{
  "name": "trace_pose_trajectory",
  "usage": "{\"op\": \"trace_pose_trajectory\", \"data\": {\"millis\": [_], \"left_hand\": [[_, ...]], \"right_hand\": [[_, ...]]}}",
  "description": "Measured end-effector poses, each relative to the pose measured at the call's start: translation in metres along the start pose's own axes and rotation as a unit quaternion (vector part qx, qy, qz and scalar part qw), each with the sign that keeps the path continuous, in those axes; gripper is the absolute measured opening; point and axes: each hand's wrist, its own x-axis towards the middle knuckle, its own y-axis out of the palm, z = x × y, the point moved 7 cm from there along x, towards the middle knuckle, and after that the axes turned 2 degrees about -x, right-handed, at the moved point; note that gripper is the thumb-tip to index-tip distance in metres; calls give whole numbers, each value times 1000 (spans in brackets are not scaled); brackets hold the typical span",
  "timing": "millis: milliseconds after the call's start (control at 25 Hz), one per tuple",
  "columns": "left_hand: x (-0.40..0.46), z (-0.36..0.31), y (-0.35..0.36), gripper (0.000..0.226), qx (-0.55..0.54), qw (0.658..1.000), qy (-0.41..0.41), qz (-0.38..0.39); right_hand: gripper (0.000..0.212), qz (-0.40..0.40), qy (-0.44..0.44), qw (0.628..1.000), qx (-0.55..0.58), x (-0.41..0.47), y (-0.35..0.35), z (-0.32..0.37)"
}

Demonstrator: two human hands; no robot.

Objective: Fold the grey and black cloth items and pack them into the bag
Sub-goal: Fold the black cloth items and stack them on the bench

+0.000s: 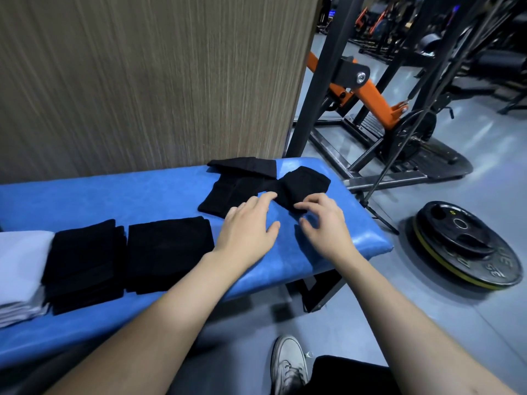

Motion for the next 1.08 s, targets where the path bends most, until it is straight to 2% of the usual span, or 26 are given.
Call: {"op": "trace_pose_trajectory", "data": {"millis": [80, 160, 320, 400, 480, 560, 640, 680, 720, 800, 880, 960, 1000, 1080], "left_hand": [[10, -1, 8, 49, -118, 991, -56, 0], [16, -3, 15, 45, -177, 978, -106, -2], [18, 0, 27, 54, -254, 948, -189, 19], [16, 8, 26, 59, -287, 932, -219, 16], [14, 14, 21, 50, -256, 941, -221, 16], [9, 12, 15, 52, -219, 956, -196, 26], [4, 7, 10, 68, -204, 965, -161, 29], [1, 5, 7, 74, -199, 968, -148, 29], [-3, 3, 4, 77, -195, 971, -136, 31], [-9, 1, -2, 75, -182, 977, -108, 36], [-15, 4, -5, 56, -132, 986, -90, 49], [-20, 12, -6, 24, -72, 990, -102, 63], [-22, 16, -7, 16, -59, 989, -115, 69], [-25, 22, -6, 29, -52, 987, -127, 78]], "right_hand": [[28, 7, -77, 997, -15, -8, -1, 18], [28, 40, -106, 993, 21, -14, 0, 33], [37, 83, -68, 982, 155, -20, -6, 47], [41, 129, -32, 967, 215, -20, -6, 44], [40, 164, 31, 946, 276, -19, -5, 39], [35, 106, 107, 949, 278, -17, -10, 19], [22, -9, 171, 977, 124, -15, -24, -15], [17, -24, 199, 979, 25, -17, -29, -30], [30, -3, 238, 969, -57, -20, -29, -43], [59, 48, 290, 947, -128, -25, -29, -58], [66, 69, 299, 945, -116, -25, -29, -58], [61, 76, 316, 944, -57, -25, -28, -59], [56, 73, 324, 943, -19, -26, -30, -59], [48, 51, 332, 940, 61, -31, -39, -61]]}}
